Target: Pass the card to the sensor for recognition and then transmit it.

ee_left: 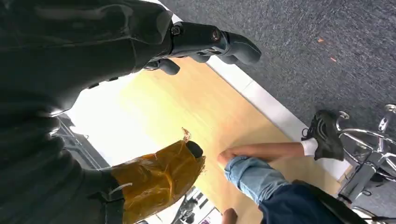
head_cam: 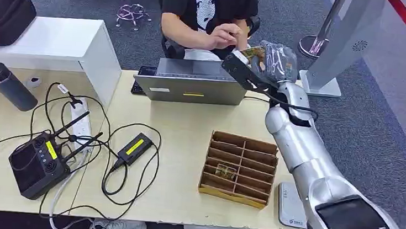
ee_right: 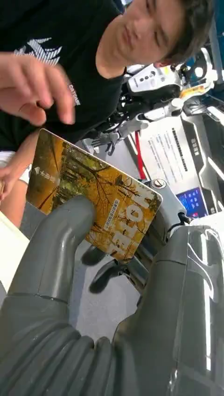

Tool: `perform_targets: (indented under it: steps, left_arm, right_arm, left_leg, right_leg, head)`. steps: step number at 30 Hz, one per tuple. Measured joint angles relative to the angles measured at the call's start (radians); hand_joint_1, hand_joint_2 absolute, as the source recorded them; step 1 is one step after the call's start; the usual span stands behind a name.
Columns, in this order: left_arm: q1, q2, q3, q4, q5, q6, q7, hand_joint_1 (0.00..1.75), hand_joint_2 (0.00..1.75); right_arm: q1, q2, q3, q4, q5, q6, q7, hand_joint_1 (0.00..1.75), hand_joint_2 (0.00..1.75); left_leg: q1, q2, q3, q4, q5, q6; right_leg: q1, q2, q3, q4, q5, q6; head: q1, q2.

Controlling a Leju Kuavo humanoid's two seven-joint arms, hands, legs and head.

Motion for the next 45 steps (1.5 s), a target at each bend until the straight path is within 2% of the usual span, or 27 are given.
perform_targets:
  steps: [3, 9, 14, 17, 22, 26, 31, 35, 41, 45]
  left_arm:
    - [0.000, 0.000, 0.000, 0.000, 0.003, 0.000, 0.000, 0.00, 1.75]
    - [0.001, -0.002, 0.000, 0.000, 0.024, 0.009, 0.000, 0.00, 1.75]
    - [0.006, -0.011, 0.003, 0.000, 0.048, 0.032, -0.002, 0.00, 1.75]
    - [0.014, -0.016, 0.003, 0.000, 0.051, 0.035, -0.003, 0.00, 1.75]
    - [0.015, -0.018, 0.005, 0.000, 0.057, 0.038, -0.003, 0.00, 1.75]
    - [0.019, -0.022, 0.012, 0.000, 0.068, 0.055, -0.010, 0.00, 1.75]
    - [0.032, -0.034, 0.032, 0.000, 0.091, 0.082, -0.013, 0.00, 1.75]
    - [0.037, -0.041, 0.043, 0.000, 0.104, 0.097, -0.010, 0.00, 1.75]
    - [0.036, -0.049, 0.056, 0.000, 0.110, 0.103, 0.002, 0.00, 1.75]
    - [0.036, -0.050, 0.060, 0.000, 0.110, 0.103, 0.011, 0.00, 1.75]
  right_arm:
    - [0.001, 0.004, -0.004, -0.002, -0.012, 0.005, -0.008, 1.75, 1.75]
    - [0.049, 0.010, -0.034, -0.069, -0.172, 0.089, -0.098, 1.75, 1.75]
    - [0.228, -0.015, -0.061, -0.277, -0.304, 0.111, -0.190, 1.75, 1.75]
    - [0.322, -0.039, -0.072, -0.380, -0.315, 0.112, -0.196, 1.75, 1.75]
    - [0.391, -0.062, -0.088, -0.485, -0.345, 0.115, -0.207, 1.75, 1.75]
    - [0.519, -0.086, -0.125, -0.585, -0.402, 0.108, -0.258, 1.75, 1.75]
    - [0.829, -0.123, -0.252, -0.785, -0.459, 0.106, -0.403, 1.75, 1.75]
    - [1.022, -0.134, -0.370, -0.929, -0.451, 0.096, -0.444, 1.75, 1.75]
    - [1.159, -0.150, -0.496, -1.062, -0.444, 0.089, -0.453, 1.75, 1.75]
    - [1.209, -0.161, -0.548, -1.113, -0.440, 0.131, -0.468, 1.75, 1.75]
  left_leg:
    - [0.000, 0.000, 0.000, 0.000, 0.000, 0.000]
    - [0.000, 0.000, 0.000, 0.000, 0.000, 0.000]
    - [0.000, -0.001, 0.000, 0.000, -0.002, 0.001]
    - [-0.001, 0.000, -0.001, 0.000, -0.002, 0.001]
    - [0.000, 0.001, 0.000, 0.000, -0.002, 0.001]
    - [0.000, -0.002, 0.001, 0.000, -0.003, 0.001]
    - [-0.001, -0.005, 0.000, 0.000, -0.008, 0.003]
    - [-0.001, -0.004, 0.000, 0.000, -0.010, 0.004]
    - [-0.001, -0.003, 0.001, 0.000, -0.012, 0.004]
    - [-0.001, -0.002, 0.001, 0.000, -0.012, 0.004]
  right_leg:
    - [0.000, 0.000, 0.000, 0.000, 0.000, 0.000]
    - [0.000, 0.000, 0.000, -0.001, 0.000, 0.000]
    - [0.000, -0.002, 0.000, -0.001, -0.001, 0.001]
    - [0.000, 0.000, -0.001, -0.001, -0.001, 0.001]
    - [0.000, 0.000, -0.002, -0.002, -0.001, 0.001]
    - [0.000, -0.002, 0.000, -0.002, -0.003, 0.001]
    - [0.000, -0.006, 0.002, -0.003, -0.007, 0.003]
    - [0.000, -0.005, 0.002, -0.003, -0.010, 0.003]
    - [0.000, -0.005, 0.002, -0.003, -0.010, 0.003]
    - [0.000, -0.004, 0.003, -0.003, -0.010, 0.003]
  head:
    - [0.000, 0.000]
    - [-0.001, 0.000]
    - [0.000, 0.000]
    - [0.000, 0.000]
    - [0.000, 0.000]
    - [-0.001, 0.000]
    - [0.000, 0.000]
    - [0.000, 0.000]
    - [0.000, 0.000]
    - [0.000, 0.000]
